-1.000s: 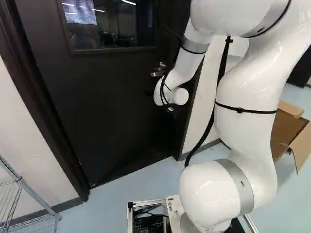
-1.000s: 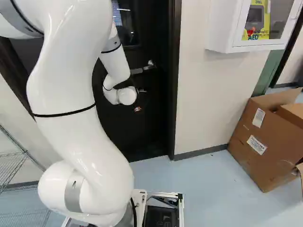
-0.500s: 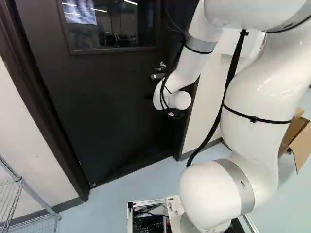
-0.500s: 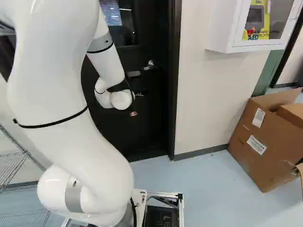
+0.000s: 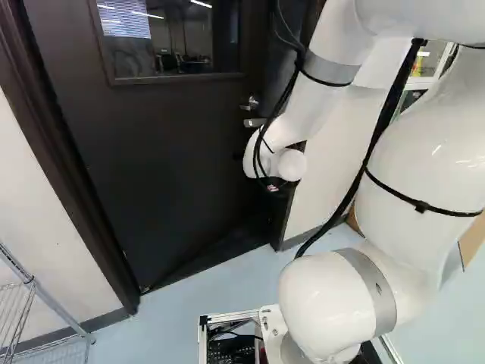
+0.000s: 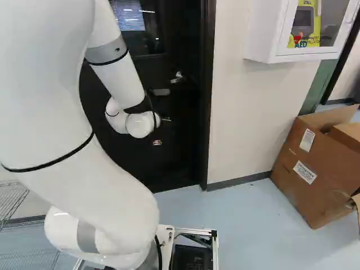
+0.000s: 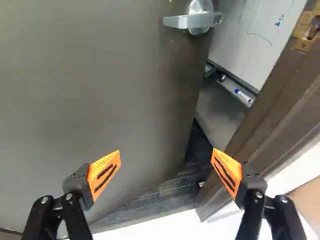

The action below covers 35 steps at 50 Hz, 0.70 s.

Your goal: Open the door and move inside

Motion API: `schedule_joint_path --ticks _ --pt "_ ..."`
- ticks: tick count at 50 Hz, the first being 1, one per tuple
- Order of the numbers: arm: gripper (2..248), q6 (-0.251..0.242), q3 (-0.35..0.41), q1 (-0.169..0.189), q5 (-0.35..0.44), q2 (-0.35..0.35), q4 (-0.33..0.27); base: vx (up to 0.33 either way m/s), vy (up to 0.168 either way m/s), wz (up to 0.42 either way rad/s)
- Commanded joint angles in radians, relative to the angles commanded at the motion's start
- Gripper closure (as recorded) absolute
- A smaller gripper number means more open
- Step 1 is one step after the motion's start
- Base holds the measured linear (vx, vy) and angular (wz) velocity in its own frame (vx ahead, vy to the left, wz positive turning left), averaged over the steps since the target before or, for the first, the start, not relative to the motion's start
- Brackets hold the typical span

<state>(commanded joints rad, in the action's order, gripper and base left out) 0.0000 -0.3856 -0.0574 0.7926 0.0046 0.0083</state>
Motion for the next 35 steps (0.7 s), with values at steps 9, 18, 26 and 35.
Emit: schedule_joint_path --ticks 9,18,26,35 --pt "3 0.0 0.049 0.01 -0.001 0.049 0.016 0.0 0.0 0.0" --pt "3 0.0 0.098 0.021 -0.001 0.099 0.019 0.0 0.0 0.0" --pt "3 0.0 0.137 0.028 -0.001 0.141 0.019 0.0 0.0 0.0" --pt "3 0.0 0.149 0.029 -0.001 0.154 0.019 0.0 0.0 0.0"
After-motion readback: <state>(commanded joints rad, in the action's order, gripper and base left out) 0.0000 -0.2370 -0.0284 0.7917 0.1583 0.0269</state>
